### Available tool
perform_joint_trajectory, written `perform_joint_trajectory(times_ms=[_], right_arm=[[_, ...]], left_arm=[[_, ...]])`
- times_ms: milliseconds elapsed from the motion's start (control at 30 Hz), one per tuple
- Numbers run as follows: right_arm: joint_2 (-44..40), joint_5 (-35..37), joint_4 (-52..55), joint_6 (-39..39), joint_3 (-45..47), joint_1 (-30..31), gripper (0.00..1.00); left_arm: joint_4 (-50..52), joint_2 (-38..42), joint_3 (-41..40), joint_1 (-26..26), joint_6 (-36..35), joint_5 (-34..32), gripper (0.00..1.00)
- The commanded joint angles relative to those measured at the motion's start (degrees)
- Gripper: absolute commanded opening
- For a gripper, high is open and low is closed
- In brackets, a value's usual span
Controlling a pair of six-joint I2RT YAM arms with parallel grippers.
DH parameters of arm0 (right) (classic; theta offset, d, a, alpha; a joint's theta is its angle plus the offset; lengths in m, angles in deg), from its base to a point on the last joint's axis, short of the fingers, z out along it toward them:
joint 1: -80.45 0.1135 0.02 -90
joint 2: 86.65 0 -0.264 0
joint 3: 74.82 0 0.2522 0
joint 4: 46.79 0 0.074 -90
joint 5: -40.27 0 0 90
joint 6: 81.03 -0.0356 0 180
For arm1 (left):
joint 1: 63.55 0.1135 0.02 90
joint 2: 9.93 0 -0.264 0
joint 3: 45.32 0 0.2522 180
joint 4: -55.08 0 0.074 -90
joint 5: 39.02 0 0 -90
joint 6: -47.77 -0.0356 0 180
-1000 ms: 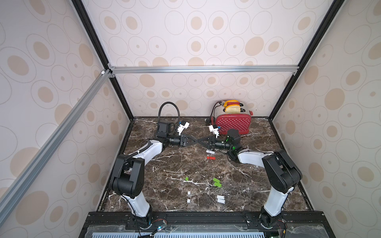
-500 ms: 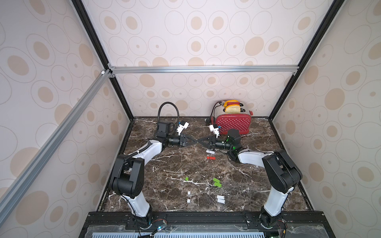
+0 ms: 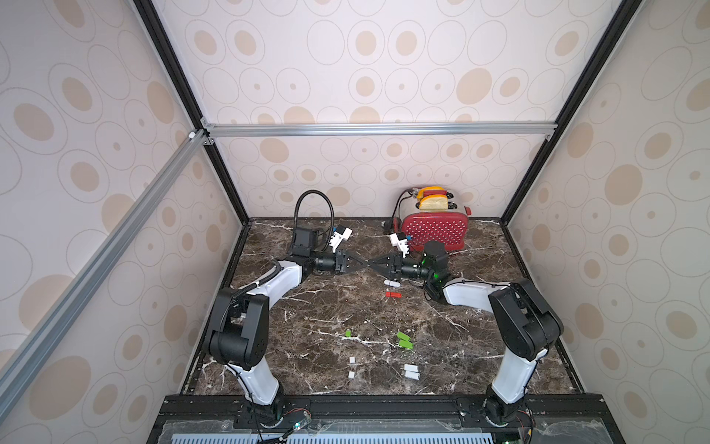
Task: Close the usb drive cover
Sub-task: Pick up the cover from the center of the board, then pick up the USB drive from the center of the board.
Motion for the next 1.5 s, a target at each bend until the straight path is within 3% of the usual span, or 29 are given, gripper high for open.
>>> perform_joint_trajectory(times_ms=[0,133,233,333,433,567,667,800,1000,1467], right_arm=[[-0.2,-0.6,1.0,0.9,0.5,0.5,0.25],[-1.5,-1.0,1.3,1.8,0.9,-0.1,0.3],[-4.5,-2.0,6.2,6.1,1.9,-1.2,0.4],[-9.5,-3.0,18.2,16.1,2.6,-2.6,0.49],[-15.1,-2.3,38.9,32.9,1.1,-3.4,0.54],[-20.2,5.2,64.6,54.6,-2.0,-3.5,0.61],[-21.7,16.0,78.4,67.1,-3.3,-2.7,0.66],[-19.9,30.6,92.0,79.5,-5.4,0.0,0.67],[-15.0,43.3,98.8,88.4,-5.7,6.9,0.63],[-9.3,43.5,93.1,88.2,-6.1,12.6,0.53]], left_arm=[[-0.9,1.2,1.7,-0.6,-1.1,1.5,0.04],[2.6,1.5,1.5,-0.6,-4.7,1.4,0.04],[4.3,2.3,0.0,-0.5,-6.5,0.7,0.04],[4.9,3.4,-1.8,-0.3,-7.0,-0.1,0.04],[7.8,3.6,-2.2,0.0,-7.5,0.8,0.03],[15.8,1.9,-2.3,0.2,-9.8,3.6,0.02],[19.4,2.6,-3.8,0.3,-12.2,4.6,0.03],[16.8,5.2,-8.1,0.3,-9.3,3.8,0.05],[17.1,5.5,-9.5,0.4,-7.9,4.6,0.05],[18.7,2.0,-9.6,0.4,-9.3,5.0,0.06]])
